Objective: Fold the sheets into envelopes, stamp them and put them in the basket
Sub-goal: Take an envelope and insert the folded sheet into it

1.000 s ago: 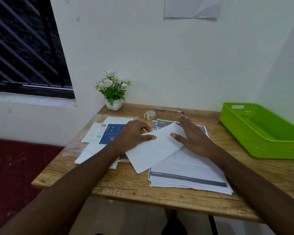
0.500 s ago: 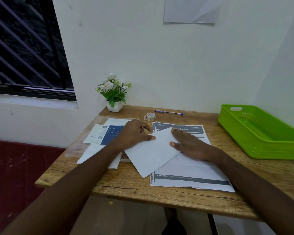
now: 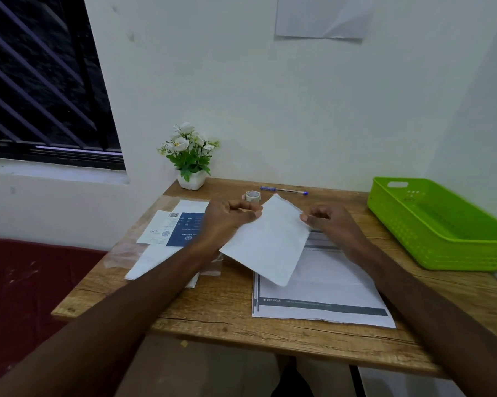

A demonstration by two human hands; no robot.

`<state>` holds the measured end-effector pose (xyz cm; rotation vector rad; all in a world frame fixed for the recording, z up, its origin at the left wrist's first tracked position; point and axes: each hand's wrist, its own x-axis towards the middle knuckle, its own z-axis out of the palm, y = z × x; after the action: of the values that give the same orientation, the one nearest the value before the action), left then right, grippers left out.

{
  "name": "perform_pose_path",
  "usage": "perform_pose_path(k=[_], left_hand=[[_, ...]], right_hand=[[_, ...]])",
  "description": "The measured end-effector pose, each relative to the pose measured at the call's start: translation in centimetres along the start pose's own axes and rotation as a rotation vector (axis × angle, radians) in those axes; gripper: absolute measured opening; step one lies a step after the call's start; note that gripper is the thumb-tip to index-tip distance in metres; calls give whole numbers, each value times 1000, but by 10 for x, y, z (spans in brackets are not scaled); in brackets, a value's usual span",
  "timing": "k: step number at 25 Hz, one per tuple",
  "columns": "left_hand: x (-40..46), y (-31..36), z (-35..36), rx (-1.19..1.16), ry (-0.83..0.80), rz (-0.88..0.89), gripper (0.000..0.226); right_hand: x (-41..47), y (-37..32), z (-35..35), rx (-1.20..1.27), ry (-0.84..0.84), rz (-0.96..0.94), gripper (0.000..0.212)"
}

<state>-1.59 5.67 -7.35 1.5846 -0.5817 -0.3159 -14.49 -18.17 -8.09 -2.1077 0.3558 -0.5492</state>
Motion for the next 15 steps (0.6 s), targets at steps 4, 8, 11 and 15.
perform_pose_path(k=[4,8,11,15], left_hand=[[-5,2,7,-31,-188,-4,22],[-11,0,9,176,-372,36,18],[-14,-4,11,532,-371,217,11],[-13,-1,15,793,-328,373,13]], right_hand=[[6,5,-8,118,92,21,16],[10,12,-4,-103,-41,47,35],[8,13,1,-257,-103,24,36],[7,13,1,-393,-112,-31,33]])
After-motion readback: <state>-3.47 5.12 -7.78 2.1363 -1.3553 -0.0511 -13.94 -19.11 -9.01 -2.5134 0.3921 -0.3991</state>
